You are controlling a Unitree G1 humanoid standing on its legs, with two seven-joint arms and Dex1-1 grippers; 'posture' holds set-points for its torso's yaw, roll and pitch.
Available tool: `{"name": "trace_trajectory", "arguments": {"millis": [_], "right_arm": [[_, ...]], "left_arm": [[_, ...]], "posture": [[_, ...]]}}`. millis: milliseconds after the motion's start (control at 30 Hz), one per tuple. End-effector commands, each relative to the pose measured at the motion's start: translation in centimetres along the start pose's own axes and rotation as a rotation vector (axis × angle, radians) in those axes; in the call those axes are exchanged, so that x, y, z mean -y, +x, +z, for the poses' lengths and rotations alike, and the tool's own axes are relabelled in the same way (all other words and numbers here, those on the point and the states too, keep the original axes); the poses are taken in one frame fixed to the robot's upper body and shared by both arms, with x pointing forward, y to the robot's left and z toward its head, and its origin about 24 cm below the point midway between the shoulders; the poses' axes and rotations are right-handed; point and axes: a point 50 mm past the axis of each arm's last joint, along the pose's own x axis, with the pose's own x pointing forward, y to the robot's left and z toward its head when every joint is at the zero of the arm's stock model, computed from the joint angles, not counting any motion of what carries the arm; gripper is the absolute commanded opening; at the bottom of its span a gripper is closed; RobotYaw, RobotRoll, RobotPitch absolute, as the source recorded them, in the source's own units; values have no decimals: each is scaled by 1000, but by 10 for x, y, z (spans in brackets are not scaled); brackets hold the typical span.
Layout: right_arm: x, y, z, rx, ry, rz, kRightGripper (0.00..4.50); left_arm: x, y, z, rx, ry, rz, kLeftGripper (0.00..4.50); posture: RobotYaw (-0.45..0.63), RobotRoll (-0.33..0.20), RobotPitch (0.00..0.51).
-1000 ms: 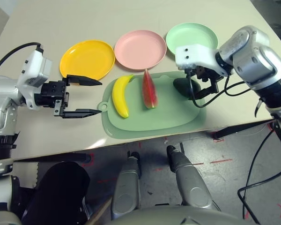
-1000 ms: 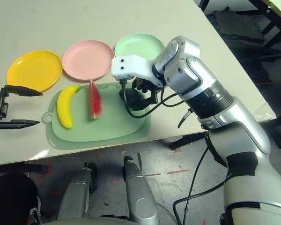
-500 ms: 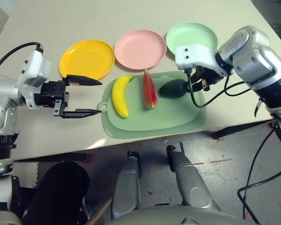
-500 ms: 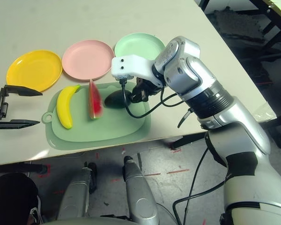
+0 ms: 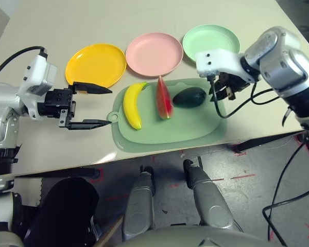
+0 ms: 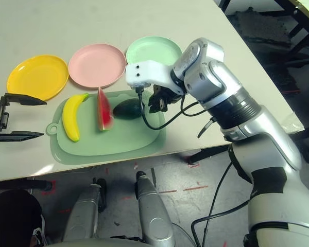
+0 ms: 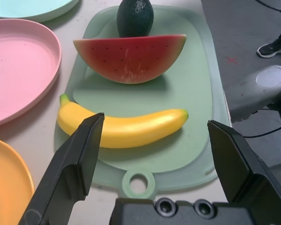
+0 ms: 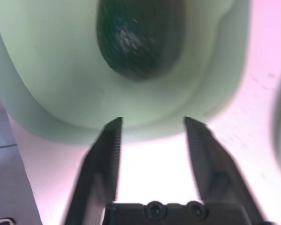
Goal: Place the fruits into color-matched plates.
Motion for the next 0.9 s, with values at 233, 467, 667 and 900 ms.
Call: {"name": "trace_trajectory", "arguments": {"millis": [233,467,667,900], "right_arm": [[-2,-17,35,78,-56,-26,4490],[-9,-10,53,133,-43,-10,4490],[-14,-6,64,164,-16,0,4490],[-16,5,68,169,-10,8,4490]], "left_arm": [[-1,4,-3,-11,-2,-28,4500],[-3,6,-5,-10,0,-33,4500],[-3,7,-6,-11,0,-37,4500],[-3,8,-6,-11,2,-41,4500]], "posture": [[-72,0,330],[-84,0,328],[-84,0,327],[-75,0,326]]}}
